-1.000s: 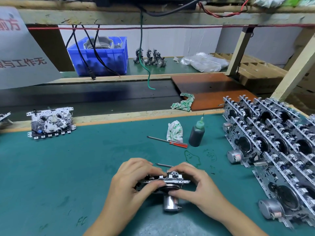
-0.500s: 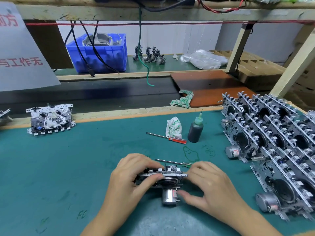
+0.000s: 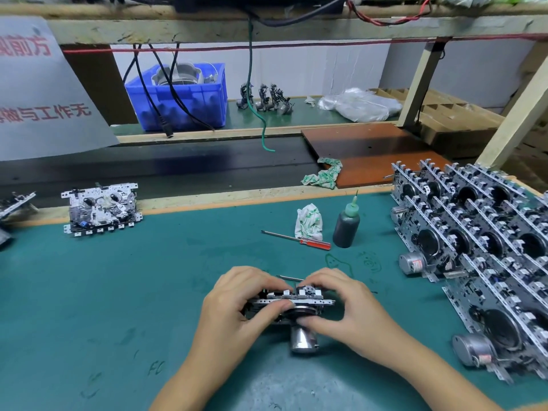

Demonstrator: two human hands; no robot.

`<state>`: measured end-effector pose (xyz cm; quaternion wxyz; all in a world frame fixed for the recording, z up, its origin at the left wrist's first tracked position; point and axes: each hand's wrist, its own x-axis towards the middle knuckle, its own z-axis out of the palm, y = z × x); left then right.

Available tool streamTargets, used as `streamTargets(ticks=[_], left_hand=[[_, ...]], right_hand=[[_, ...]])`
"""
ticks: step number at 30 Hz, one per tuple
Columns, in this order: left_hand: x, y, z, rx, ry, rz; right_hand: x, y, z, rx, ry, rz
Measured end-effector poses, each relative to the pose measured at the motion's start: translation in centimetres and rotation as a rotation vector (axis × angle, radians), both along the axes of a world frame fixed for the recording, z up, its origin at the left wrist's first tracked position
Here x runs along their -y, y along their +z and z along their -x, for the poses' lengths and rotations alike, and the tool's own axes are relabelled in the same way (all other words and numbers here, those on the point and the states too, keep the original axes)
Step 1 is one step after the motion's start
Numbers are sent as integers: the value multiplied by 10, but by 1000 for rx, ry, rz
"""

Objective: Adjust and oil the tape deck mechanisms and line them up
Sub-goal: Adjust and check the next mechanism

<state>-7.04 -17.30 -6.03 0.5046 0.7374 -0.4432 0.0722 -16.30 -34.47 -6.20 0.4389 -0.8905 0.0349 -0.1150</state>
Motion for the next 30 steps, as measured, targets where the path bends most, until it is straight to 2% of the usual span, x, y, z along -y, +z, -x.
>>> streamTargets(ticks=[7, 18, 20, 21, 24, 25, 30], left_hand=[[1, 0, 0, 11, 1, 4], [1, -3, -1, 12, -1, -3], [0, -3, -1, 5, -1, 0], [0, -3, -1, 4, 1, 3], [0, -3, 0, 5, 3, 6], [1, -3, 0, 6, 5, 5], [1, -4, -1, 20, 9, 12]], right_hand=[[-1, -4, -1, 28, -8, -221], [-5, -1, 2, 4, -28, -233], [-2, -2, 7, -7, -58, -114], [1, -2, 11, 12, -95, 12], [7, -7, 22, 220, -173, 548], [7, -10, 25, 271, -163, 668], [11, -15, 29, 284, -136, 794]])
